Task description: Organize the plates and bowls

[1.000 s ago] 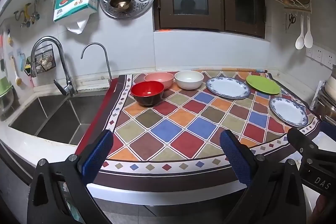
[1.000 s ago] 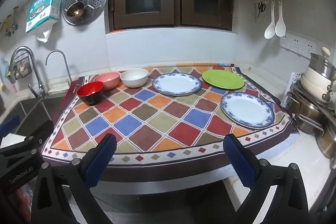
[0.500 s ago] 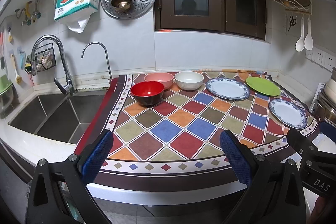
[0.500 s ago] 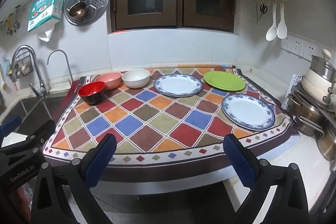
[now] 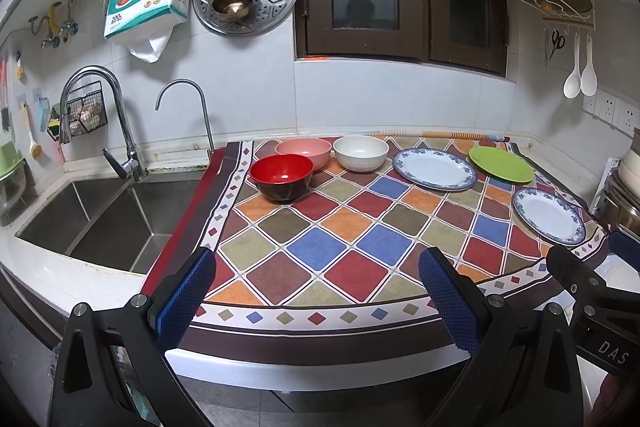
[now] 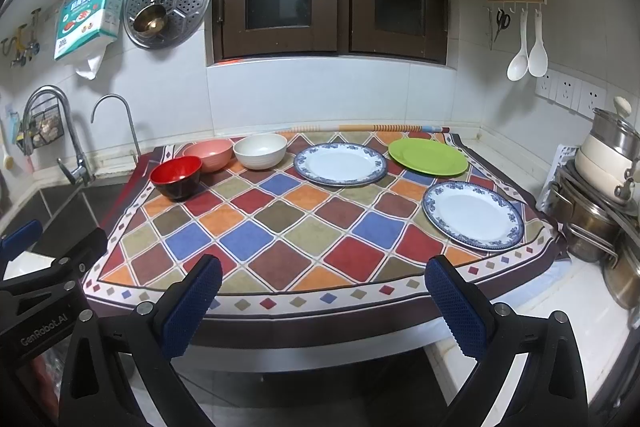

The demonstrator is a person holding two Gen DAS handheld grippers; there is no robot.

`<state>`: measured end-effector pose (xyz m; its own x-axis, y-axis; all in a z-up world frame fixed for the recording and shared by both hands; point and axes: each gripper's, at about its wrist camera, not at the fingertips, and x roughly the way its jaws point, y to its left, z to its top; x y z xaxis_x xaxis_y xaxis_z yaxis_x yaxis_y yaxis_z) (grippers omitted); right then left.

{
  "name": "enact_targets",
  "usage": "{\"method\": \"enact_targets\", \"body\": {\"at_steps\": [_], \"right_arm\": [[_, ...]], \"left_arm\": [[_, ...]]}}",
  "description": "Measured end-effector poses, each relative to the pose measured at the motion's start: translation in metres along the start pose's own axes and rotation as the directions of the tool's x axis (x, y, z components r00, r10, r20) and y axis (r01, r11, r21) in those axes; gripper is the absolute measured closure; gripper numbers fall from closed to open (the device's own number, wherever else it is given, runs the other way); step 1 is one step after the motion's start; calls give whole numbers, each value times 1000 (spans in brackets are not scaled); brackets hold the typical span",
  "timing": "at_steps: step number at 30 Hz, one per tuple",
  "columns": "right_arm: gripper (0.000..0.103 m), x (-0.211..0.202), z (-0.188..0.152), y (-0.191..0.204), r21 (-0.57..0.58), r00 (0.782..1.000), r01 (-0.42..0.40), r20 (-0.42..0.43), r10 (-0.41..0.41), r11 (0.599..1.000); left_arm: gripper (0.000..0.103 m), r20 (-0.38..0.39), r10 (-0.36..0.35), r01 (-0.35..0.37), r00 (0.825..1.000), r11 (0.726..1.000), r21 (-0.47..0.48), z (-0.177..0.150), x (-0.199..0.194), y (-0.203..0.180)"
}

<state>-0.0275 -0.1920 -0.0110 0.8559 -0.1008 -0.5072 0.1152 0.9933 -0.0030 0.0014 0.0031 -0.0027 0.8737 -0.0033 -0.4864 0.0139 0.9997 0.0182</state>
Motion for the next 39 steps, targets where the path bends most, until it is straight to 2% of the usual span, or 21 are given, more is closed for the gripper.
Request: {"method": "enact_targets", "body": {"at_steps": [39], "right_arm": [[0,-1,1,1,1,1000,0,3,0,1000]], "left_arm": [[0,11,1,-1,1000,1000,-5,1,-2,8]]}}
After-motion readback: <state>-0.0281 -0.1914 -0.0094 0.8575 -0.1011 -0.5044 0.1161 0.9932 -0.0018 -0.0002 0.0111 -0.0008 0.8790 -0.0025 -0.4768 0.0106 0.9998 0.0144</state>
